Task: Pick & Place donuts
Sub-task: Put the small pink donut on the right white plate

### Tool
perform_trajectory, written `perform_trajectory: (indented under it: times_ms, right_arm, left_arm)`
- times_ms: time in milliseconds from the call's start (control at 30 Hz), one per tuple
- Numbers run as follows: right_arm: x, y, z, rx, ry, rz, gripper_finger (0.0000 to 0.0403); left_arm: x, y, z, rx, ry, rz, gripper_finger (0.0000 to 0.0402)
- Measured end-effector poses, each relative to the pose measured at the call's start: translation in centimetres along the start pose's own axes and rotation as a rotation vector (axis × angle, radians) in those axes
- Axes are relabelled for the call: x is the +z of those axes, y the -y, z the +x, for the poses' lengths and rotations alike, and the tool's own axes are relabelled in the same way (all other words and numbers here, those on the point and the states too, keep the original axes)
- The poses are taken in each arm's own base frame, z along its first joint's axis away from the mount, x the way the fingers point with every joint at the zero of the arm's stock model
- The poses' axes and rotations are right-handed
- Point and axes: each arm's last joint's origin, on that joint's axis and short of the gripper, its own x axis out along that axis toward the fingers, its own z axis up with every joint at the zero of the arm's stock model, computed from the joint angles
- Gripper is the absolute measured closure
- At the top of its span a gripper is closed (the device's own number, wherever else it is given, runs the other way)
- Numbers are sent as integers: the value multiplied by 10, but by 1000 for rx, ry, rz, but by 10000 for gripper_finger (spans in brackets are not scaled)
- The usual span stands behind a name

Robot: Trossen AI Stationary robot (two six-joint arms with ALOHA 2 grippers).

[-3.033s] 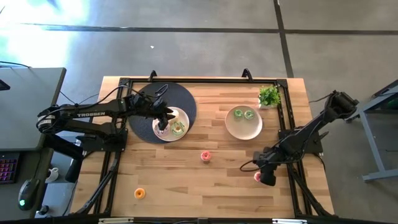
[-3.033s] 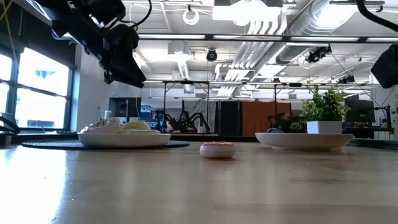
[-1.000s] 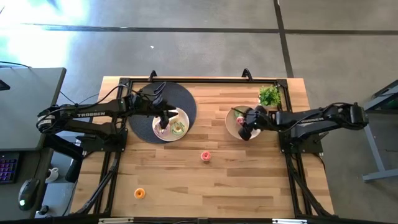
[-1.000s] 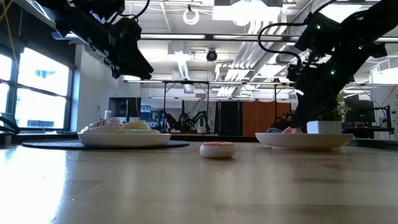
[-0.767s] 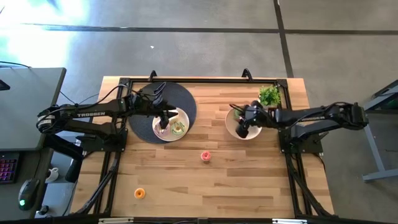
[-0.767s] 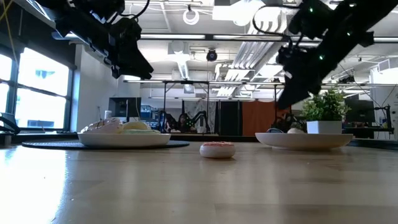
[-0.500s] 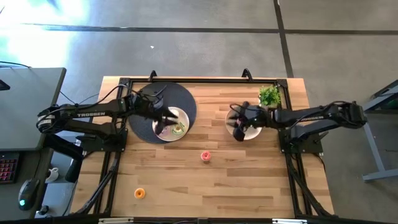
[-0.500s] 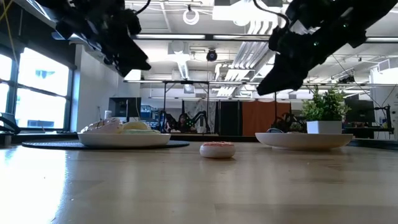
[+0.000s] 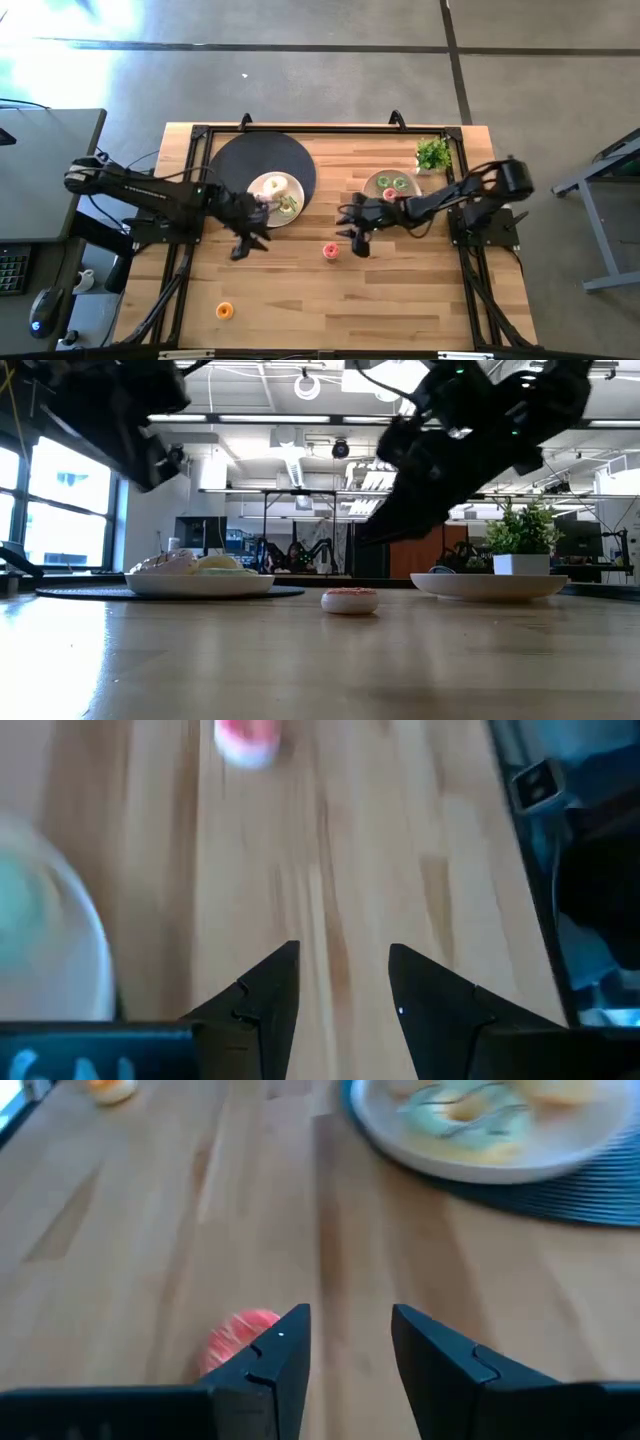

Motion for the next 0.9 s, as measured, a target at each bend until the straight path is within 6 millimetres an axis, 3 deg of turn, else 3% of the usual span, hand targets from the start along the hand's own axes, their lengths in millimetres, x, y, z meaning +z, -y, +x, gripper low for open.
perform_trajectory:
  times_ms: [133,367,700,900]
  right_arm:
    - [8,-10,23,66,-67,-14,265]
    - [11,-17,38,-24,-263,-84,265]
    - [-1,-17,42,42,-333,66,265]
    - [4,-17,39,62,-306,69,265]
  left_arm:
    - [-17,24,6,-18,-119,-129,247]
    - [-33,53,12,28,-149,-83,248]
    - [-39,60,11,69,-147,-121,248]
    - [-46,58,11,81,-235,-135,248]
